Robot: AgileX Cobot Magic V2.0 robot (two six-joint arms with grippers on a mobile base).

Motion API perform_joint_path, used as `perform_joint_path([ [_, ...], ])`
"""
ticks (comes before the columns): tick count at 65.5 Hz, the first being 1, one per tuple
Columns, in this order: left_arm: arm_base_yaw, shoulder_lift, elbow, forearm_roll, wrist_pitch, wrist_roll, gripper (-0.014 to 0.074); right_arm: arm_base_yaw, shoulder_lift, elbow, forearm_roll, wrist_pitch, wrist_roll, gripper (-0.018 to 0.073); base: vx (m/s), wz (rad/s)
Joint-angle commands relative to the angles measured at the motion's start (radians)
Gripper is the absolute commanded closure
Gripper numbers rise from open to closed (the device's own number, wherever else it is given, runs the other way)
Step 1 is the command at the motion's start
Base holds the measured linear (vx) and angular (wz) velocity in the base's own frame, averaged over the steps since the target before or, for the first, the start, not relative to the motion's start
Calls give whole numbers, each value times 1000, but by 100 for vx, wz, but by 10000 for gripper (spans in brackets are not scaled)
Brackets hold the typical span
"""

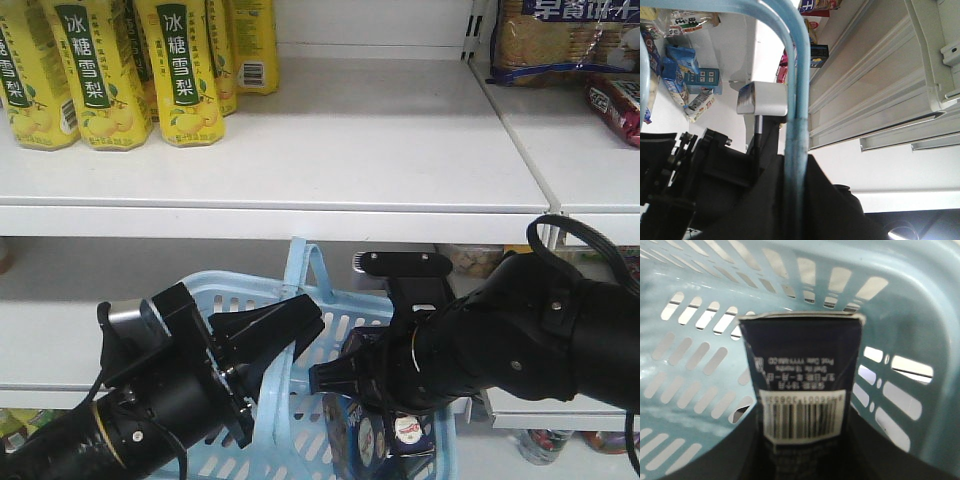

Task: Left arm holds basket, right arm returns cookies
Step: 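Close the right gripper on the top of the cookie box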

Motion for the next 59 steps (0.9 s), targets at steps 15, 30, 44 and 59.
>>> perform_joint_path([
  [15, 3, -31, -37, -36, -309, 1, 599, 1, -33, -25, -12, -18, -6, 570, 0, 0],
  [30, 3, -31, -37, -36, -309, 1, 599, 1, -74, -30, -11, -16, -6, 570, 0, 0],
  [44, 3, -31, -37, -36, -309, 1, 599, 1, -114, -30, -10, -7, -6, 570, 0, 0],
  [59, 3, -31, -37, -36, -309, 1, 599, 1, -182, -30, -8, 7, -6, 570, 0, 0],
])
